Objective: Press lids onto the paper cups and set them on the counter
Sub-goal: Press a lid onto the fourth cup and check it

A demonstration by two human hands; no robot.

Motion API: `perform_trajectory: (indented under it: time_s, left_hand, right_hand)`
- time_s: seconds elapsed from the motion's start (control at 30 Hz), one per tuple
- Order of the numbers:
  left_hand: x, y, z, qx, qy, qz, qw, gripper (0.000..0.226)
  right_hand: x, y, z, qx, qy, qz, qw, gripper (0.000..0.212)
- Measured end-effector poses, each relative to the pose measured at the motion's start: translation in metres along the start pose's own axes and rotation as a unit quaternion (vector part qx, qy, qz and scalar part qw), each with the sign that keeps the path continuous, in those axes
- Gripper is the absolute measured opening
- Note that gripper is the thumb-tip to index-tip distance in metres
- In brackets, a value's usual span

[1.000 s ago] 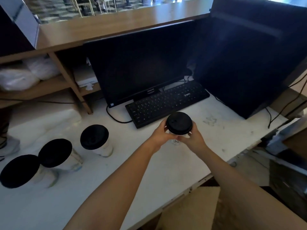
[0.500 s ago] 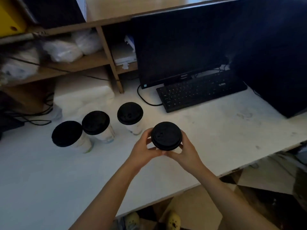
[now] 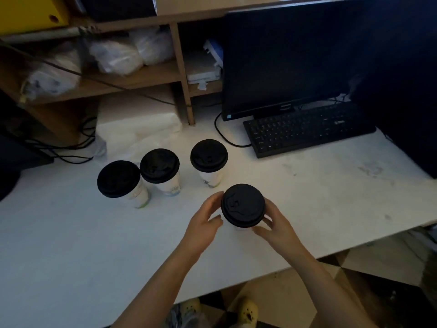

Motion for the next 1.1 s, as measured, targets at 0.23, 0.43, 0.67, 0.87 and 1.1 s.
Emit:
perform_trajectory:
  time_s: [0.23, 0.43, 0.67, 0.87, 1.1]
  left_hand:
    - [0.019, -0.034, 0.031, 0.066, -0.063, 0.114, 0.989, 0.039]
    - [0.029, -0.041, 0.024, 0.087, -0.081, 0.141, 0.983, 0.029]
    - [0.035, -0.043, 0.022, 0.082, -0.091, 0.136, 0.983, 0.022]
    - [0.040, -0.038, 0.026, 0.116, -0.095, 0.103, 0.983, 0.028]
    - [0.059, -0.023, 0.050, 0.270, -0.075, -0.040, 0.959, 0.034]
  right_hand:
    - [0.036, 0.001, -0.038, 0.009, -0.041, 0.125, 0.991, 0.035]
    - [0.041, -0.016, -0.033, 0.007, -0.024, 0.104, 0.994, 0.028]
    - [0.044, -0.016, -0.034, 0.015, -0.017, 0.109, 0.994, 0.028]
    - [0.041, -0.016, -0.043, 0.034, -0.051, 0.117, 0.991, 0.031]
    - [0.024, -0.022, -0.040, 0.025, -0.062, 0.173, 0.983, 0.023]
Point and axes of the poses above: each hand's wrist, its own x-axis towards the middle knuckle, its own y-axis out of the back of the hand, z = x × y, the point moved 1 cm from there along x, towards the middle knuckle, and after that the axes turned 14 degrees about y, right-handed, at the moved point
